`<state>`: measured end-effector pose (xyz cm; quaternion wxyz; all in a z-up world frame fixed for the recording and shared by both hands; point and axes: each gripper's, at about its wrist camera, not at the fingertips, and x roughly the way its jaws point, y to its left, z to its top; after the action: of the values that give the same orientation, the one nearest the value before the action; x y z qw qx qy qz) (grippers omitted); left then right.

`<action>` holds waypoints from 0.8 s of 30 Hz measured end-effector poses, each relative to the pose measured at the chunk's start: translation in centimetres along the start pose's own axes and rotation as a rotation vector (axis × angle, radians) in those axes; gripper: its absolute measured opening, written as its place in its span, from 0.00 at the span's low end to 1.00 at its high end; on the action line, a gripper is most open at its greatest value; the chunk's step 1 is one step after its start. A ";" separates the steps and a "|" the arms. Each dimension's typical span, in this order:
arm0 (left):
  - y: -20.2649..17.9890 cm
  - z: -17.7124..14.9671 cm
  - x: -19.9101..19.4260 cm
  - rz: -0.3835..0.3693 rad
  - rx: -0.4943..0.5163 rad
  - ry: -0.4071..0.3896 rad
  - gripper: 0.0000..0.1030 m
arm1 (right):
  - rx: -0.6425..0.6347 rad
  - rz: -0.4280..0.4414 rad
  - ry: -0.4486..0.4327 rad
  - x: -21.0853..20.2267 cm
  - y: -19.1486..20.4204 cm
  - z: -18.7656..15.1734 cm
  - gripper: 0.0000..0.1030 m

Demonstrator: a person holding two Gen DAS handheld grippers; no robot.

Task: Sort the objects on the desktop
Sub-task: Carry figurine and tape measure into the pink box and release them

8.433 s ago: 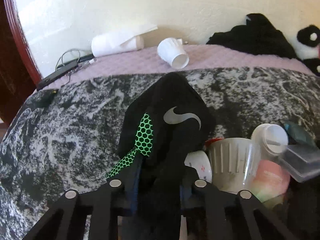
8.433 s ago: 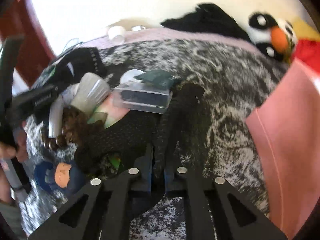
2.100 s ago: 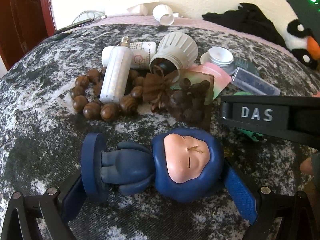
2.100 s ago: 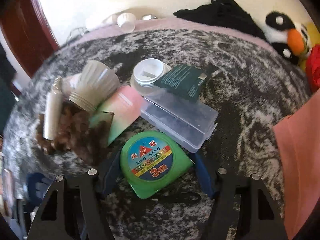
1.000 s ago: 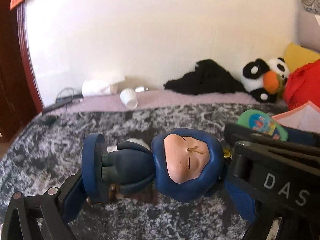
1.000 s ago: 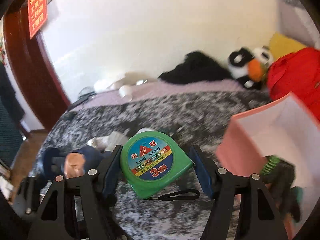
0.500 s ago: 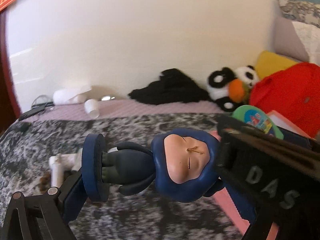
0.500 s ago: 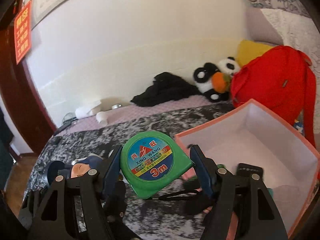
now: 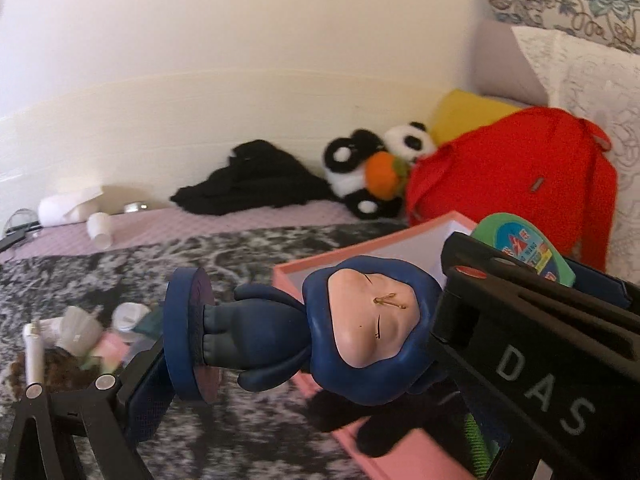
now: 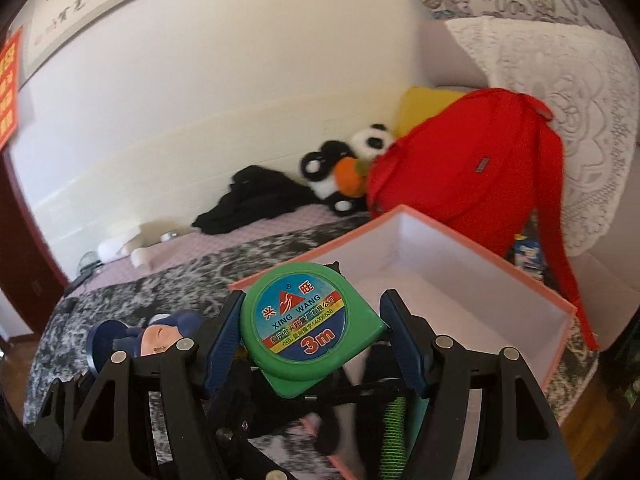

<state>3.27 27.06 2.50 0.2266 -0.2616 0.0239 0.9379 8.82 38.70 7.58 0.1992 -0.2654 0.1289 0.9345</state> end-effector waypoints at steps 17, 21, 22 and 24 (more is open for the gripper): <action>-6.3 -0.6 1.3 -0.038 0.146 0.038 0.99 | 0.106 -0.154 -0.001 -1.0 -7.4 -0.2 0.89; -6.5 -0.3 0.9 -0.050 0.158 0.026 0.99 | 0.114 -0.155 -0.018 -1.3 -7.7 0.0 0.91; -6.4 -0.3 0.9 -0.053 0.154 0.028 0.99 | 0.115 -0.155 -0.019 -1.3 -7.6 0.0 0.91; -6.3 -0.2 0.9 -0.057 0.146 0.030 0.99 | 0.116 -0.150 -0.015 -1.4 -7.5 0.0 0.91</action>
<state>5.48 33.07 2.38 0.2712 -0.2589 0.0880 0.9229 13.17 44.91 7.30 0.2846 -0.2556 0.1609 0.9098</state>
